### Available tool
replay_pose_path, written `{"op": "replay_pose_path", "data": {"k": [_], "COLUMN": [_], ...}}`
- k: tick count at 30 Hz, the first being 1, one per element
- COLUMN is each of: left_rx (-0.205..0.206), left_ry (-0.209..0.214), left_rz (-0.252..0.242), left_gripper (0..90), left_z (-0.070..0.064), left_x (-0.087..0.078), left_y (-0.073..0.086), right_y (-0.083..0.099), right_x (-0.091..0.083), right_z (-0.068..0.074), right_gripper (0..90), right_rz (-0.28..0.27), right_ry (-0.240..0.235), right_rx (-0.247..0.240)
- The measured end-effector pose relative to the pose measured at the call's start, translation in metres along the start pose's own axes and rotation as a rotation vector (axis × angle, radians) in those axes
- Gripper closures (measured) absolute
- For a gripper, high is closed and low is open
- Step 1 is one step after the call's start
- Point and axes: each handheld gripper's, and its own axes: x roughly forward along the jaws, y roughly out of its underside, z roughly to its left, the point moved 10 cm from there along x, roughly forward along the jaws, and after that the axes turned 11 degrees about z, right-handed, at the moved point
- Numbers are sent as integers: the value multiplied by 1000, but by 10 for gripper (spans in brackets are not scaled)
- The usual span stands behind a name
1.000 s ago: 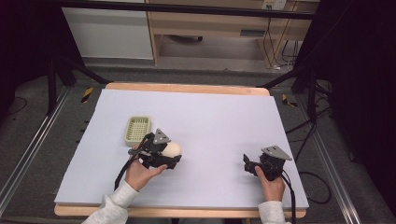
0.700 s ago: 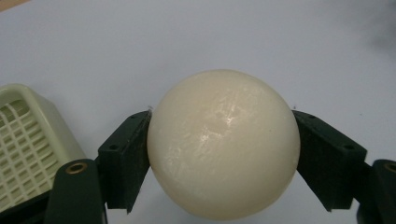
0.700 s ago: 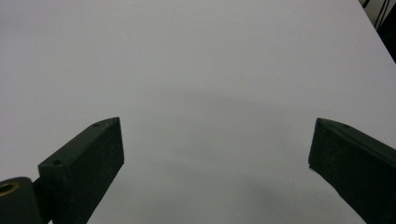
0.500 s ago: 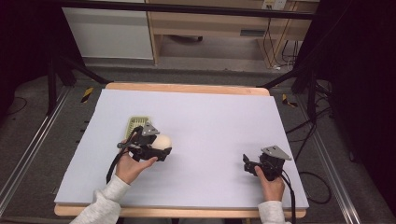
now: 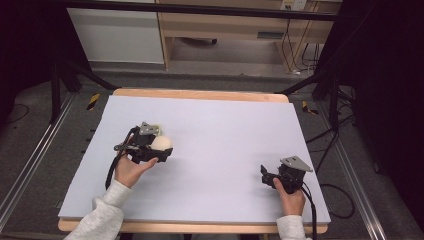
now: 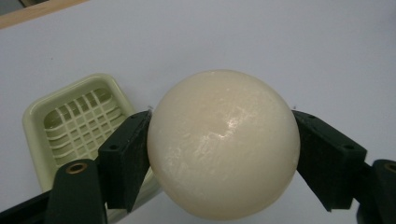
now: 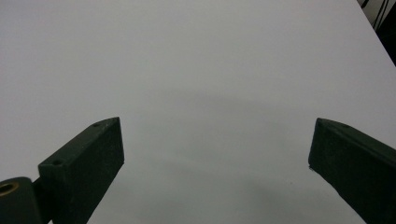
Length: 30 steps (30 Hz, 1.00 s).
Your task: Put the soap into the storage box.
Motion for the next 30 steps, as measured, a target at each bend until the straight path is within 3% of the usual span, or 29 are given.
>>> {"op": "replay_pose_path", "data": {"k": [15, 30], "left_rx": [-55, -124], "left_ry": [-36, -82], "left_rz": [4, 50], "left_gripper": [242, 242], "left_z": [33, 68], "left_x": [3, 23], "left_y": [-9, -4], "right_y": [0, 0], "right_x": [0, 1], "right_z": [1, 1], "right_gripper": [37, 37], "right_rz": [0, 1], "right_ry": [-2, -1], "right_rx": [-1, -5]}}
